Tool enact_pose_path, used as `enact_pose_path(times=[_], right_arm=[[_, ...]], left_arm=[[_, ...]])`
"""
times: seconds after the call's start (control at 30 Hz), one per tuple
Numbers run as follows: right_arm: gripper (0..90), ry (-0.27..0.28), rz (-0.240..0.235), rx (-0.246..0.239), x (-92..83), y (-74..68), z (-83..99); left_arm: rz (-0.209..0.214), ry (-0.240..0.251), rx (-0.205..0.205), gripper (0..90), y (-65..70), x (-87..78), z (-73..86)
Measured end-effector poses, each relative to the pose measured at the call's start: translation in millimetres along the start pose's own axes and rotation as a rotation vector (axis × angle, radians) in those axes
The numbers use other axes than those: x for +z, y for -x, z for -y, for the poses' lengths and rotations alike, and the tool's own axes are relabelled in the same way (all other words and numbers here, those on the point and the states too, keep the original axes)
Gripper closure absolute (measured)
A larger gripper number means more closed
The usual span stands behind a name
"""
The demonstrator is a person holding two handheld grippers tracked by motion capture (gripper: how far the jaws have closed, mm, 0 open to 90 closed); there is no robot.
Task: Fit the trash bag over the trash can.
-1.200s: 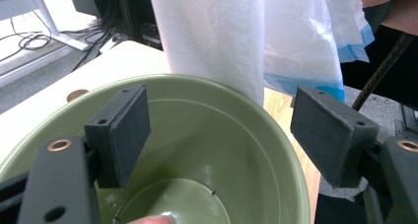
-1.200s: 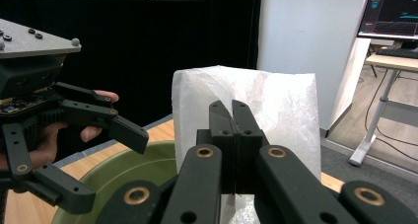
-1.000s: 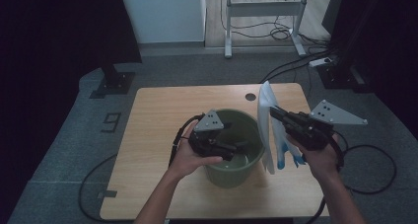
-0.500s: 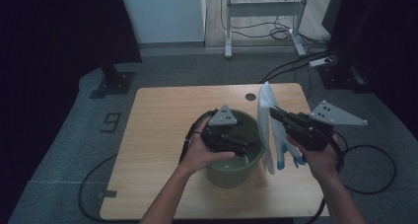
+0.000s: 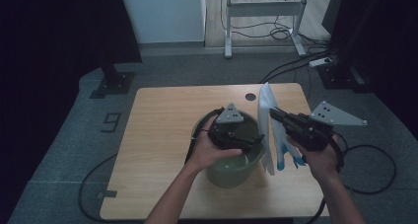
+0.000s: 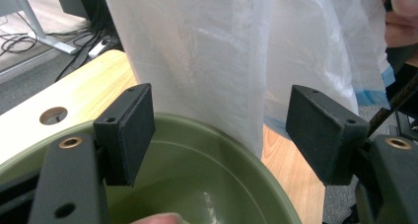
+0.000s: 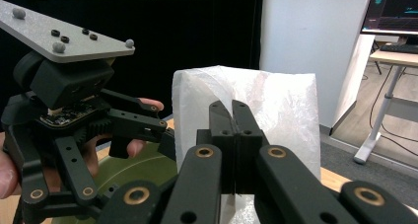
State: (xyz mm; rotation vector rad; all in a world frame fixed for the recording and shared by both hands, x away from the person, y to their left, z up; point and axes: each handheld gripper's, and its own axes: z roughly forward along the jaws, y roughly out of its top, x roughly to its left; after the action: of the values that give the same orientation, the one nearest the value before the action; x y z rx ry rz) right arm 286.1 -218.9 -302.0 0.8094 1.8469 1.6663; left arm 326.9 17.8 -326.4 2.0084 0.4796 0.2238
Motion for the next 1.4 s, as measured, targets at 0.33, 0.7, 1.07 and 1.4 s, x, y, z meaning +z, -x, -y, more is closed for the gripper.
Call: enact_pose_path(times=[0.33,0.7,1.07,1.4], right_arm=[[89.2,0.002,-0.006,0.001,-1.9,-0.4,-0.8],[89.2,0.009,-0.010,0.001,-4.9,-0.3,-2.2],[89.2,0.021,-0.014,-0.002,-7.7,-1.8,-4.6],[89.2,0.035,-0.018,-0.002,-11.6,-1.3,-5.5]], left_arm=[[-0.016,-0.012,0.006,30.7,4.6,10.9,-5.2],[-0.041,-0.021,-0.006,46.1,1.8,14.5,-5.0],[0.042,-0.029,-0.049,76.9,-7.9,15.4,-4.5],[0.076,0.012,-0.058,89.8,-12.6,5.0,-3.9]])
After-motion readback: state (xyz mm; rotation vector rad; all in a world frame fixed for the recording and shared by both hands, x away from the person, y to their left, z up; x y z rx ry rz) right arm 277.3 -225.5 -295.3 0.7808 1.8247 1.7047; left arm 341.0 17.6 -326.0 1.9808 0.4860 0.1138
